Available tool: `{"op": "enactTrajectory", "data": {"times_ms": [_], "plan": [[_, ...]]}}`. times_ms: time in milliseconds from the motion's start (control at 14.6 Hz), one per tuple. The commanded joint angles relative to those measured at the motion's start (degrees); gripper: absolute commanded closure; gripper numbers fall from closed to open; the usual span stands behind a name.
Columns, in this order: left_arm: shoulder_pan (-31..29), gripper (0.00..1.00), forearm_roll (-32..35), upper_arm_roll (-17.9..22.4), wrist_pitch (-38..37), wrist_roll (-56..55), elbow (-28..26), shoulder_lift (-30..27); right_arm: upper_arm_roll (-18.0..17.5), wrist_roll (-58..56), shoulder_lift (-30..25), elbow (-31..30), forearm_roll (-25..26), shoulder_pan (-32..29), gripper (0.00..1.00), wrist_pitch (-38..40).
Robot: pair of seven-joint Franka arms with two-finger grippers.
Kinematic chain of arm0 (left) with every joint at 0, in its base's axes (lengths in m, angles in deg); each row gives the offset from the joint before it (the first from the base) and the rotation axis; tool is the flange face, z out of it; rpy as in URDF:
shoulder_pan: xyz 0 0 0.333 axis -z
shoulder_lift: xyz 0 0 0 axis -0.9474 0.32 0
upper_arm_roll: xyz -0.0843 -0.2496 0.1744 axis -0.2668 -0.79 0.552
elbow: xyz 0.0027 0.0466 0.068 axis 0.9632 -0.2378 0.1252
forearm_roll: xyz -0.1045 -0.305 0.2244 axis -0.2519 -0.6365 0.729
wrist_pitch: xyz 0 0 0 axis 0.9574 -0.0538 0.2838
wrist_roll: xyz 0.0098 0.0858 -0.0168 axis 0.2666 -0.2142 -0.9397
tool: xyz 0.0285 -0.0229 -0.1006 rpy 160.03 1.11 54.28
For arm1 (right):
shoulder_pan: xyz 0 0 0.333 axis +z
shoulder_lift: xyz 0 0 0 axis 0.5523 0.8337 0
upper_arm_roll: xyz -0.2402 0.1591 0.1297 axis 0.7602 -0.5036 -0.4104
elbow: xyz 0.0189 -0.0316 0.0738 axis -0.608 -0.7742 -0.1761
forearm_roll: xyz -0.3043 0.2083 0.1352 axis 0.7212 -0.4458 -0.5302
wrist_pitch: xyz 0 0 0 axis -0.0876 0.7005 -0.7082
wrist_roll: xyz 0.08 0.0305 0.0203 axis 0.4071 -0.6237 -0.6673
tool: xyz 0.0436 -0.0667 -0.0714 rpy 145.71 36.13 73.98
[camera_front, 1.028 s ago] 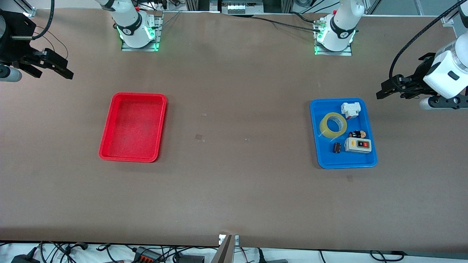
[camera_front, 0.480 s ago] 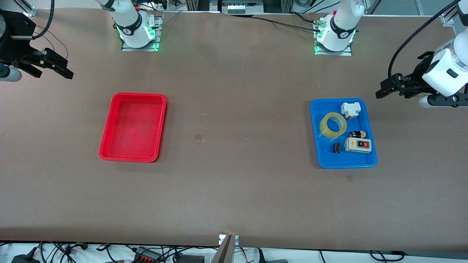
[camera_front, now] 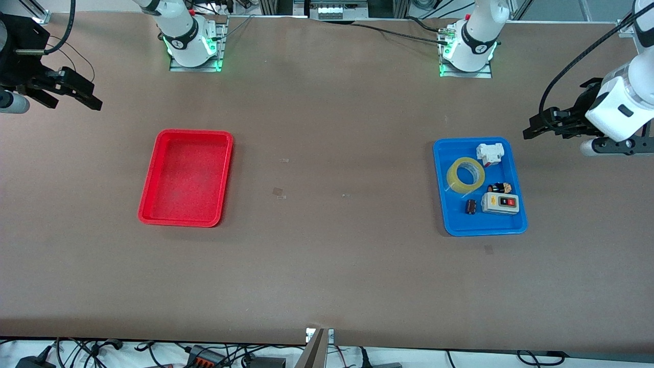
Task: Place and move tape with both arms
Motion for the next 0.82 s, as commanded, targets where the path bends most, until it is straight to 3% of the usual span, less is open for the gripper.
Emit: {"op": "enactTrajectory", "data": {"times_ms": [0,480,754], "plan": [[-0.3,0.0,-0.8,0.3,0.2,-3.2,-1.7,0.5,0.1,-0.3,-0.8,-0.4,-0.2,0.1,0.01,0.5],[0.2,0.0,0.1,-1.0,24.7,-2.8,-21.9,-0.3,0.0,-0.3,-0.9,-0.4,-0.2,0.2,0.01,0.7],[0.4,0.0,4.2,-1.7,38.3,-2.6,-33.3,-0.1,0.1,-0.3,-0.9,-0.4,-0.2,0.1,0.01,0.7]]}}
